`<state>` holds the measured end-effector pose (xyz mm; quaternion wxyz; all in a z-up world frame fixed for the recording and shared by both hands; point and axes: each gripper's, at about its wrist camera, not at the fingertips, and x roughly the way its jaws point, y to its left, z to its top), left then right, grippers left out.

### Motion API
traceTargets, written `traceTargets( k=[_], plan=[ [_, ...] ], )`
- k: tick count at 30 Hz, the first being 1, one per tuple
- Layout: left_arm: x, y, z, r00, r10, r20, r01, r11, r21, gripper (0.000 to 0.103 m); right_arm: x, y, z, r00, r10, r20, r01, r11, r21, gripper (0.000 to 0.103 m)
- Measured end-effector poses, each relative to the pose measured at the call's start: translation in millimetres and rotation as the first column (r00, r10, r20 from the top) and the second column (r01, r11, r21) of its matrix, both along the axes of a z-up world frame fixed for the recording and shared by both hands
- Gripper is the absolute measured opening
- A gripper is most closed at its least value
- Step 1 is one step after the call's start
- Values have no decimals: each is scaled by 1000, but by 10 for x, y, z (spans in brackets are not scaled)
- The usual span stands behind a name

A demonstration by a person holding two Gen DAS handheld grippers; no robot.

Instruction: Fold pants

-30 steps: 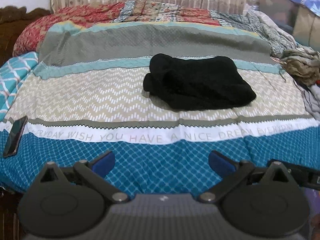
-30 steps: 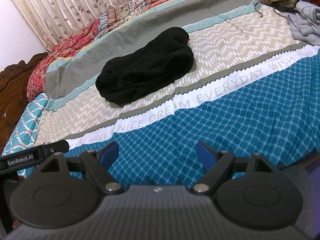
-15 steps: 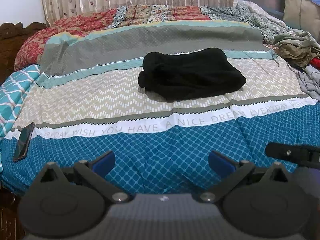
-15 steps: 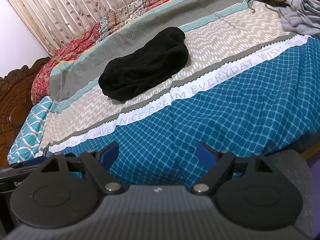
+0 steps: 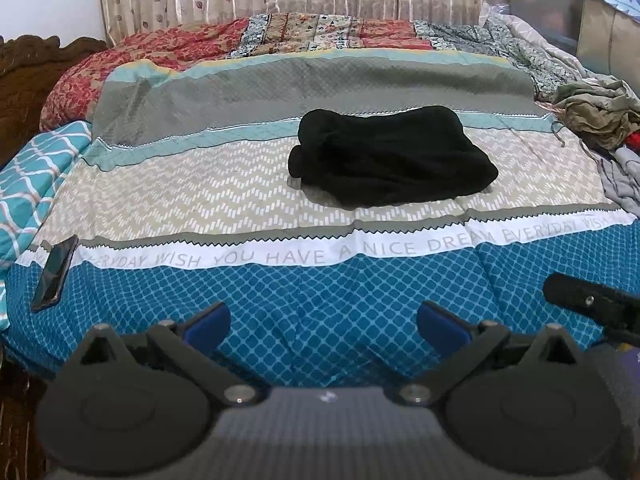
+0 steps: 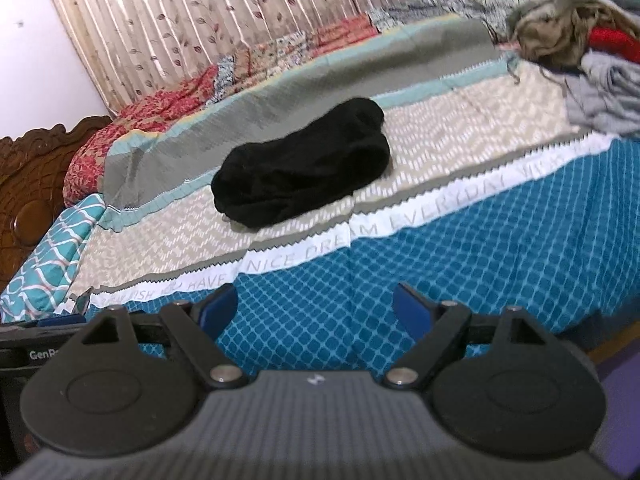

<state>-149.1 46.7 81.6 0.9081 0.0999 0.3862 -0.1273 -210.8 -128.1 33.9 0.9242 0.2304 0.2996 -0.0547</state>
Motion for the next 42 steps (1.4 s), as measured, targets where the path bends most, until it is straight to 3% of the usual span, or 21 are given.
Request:
traceTargets(
  k=[18,26,42],
  plan=[
    [-22,-121,-109,999,-27,-25,29,995,91,103,12,-17,-59,1000,-19,-19,19,1000,20,87],
    [-79,-304,-138,996,-89,-14,90,986,138,103,-26,-52,-67,999,-39,-18,40,999,14,87],
    [-139,-484,-114,991,-131,3,129,978,162,103,-112,-226,-62,997,-83,-3,83,996,29,87]
  ],
)
